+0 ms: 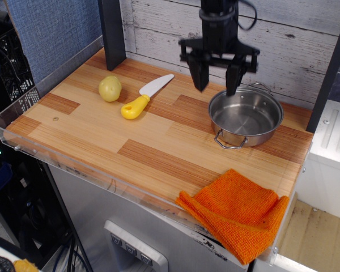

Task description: Slide the silver pot against the wall, next to the yellow knife.

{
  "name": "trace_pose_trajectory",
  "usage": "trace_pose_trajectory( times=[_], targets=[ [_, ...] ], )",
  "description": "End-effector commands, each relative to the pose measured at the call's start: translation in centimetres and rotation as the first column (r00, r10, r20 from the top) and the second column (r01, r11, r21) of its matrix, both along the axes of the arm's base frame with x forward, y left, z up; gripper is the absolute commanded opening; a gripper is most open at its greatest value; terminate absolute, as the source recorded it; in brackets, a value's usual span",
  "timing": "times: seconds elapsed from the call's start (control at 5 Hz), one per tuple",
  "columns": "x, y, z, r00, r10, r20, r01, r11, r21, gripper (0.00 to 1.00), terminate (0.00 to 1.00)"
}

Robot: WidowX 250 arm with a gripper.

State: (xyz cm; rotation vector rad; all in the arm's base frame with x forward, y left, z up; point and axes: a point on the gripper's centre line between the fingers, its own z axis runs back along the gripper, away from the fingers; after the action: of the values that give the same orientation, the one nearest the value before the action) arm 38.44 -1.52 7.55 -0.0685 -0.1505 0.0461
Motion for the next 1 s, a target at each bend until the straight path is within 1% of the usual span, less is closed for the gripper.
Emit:
trace_pose_trajectory(
  times=[0.0,0.2,0.4,0.6,0.8],
  targets=[
    [-2.2,0.4,10.7,0.979,0.010,0.204,-0.026,0.997,0.075,1.00,0.00],
    [-3.7,0.2,13.1,0.980,0.021,0.196,-0.031,0.998,0.052,1.00,0.00],
    [-4.9,0.7,13.6,0.988,0.028,0.152,-0.031,0.999,0.017,1.00,0.00],
    [-5.4,1.3,13.9,0.988,0.037,0.148,-0.041,0.999,0.029,1.00,0.00],
    [-5.6,1.7,14.0,0.990,0.026,0.141,-0.030,0.999,0.026,1.00,0.00]
  ],
)
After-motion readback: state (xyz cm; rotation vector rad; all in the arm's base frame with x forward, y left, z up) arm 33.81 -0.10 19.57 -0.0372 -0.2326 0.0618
